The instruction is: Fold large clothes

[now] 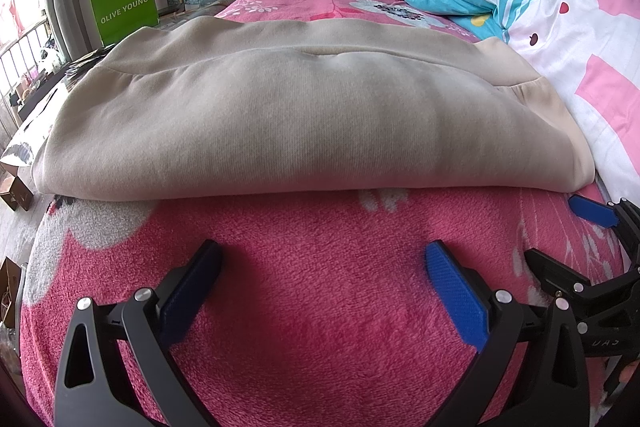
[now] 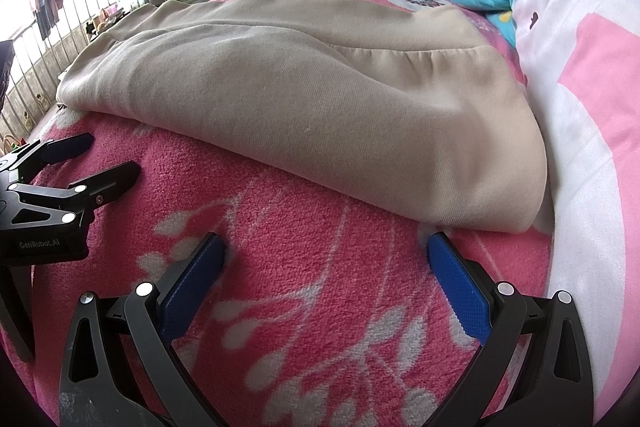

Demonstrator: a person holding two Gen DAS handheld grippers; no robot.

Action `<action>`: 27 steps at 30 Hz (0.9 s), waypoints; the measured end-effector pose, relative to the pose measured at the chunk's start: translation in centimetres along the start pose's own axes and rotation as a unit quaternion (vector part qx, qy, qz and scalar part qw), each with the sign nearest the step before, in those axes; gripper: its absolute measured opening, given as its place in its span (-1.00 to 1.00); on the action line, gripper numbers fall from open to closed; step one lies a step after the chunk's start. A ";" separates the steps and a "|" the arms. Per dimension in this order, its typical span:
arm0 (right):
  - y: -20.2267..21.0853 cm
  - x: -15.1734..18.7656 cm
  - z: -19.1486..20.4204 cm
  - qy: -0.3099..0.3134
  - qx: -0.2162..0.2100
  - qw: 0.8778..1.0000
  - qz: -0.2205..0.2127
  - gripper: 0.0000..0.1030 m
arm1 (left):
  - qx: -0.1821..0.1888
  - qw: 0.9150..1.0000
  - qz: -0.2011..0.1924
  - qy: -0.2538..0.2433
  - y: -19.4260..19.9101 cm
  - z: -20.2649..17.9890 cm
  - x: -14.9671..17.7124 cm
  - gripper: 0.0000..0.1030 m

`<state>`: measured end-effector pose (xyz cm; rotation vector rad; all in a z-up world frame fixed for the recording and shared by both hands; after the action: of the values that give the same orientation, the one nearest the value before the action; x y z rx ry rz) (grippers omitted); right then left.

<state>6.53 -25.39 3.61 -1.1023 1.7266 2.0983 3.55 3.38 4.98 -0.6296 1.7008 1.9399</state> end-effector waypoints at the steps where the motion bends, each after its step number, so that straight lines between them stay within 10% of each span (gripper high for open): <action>1: 0.0 0.0 0.0 0.000 -0.001 1.000 0.000 0.90 | 0.000 1.000 0.000 0.000 0.0 0.0 0.0 0.93; 27: 1.5 1.7 0.5 -0.004 0.009 1.000 0.000 0.89 | -0.030 0.999 0.019 0.018 2.8 -0.7 1.9 0.93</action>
<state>4.25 -25.87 3.61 -1.0861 1.7389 2.0806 0.32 2.48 5.89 -0.6611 1.6940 2.0236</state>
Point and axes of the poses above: each gripper's, at about its wrist camera, not at the fingertips, and y roughly against the way its jaws point, z to its left, x to its underside, the point moved 1 cm from there along -y, roughly the way its jaws point, and after that the axes turned 3 degrees about -x, right-handed, at the moved point
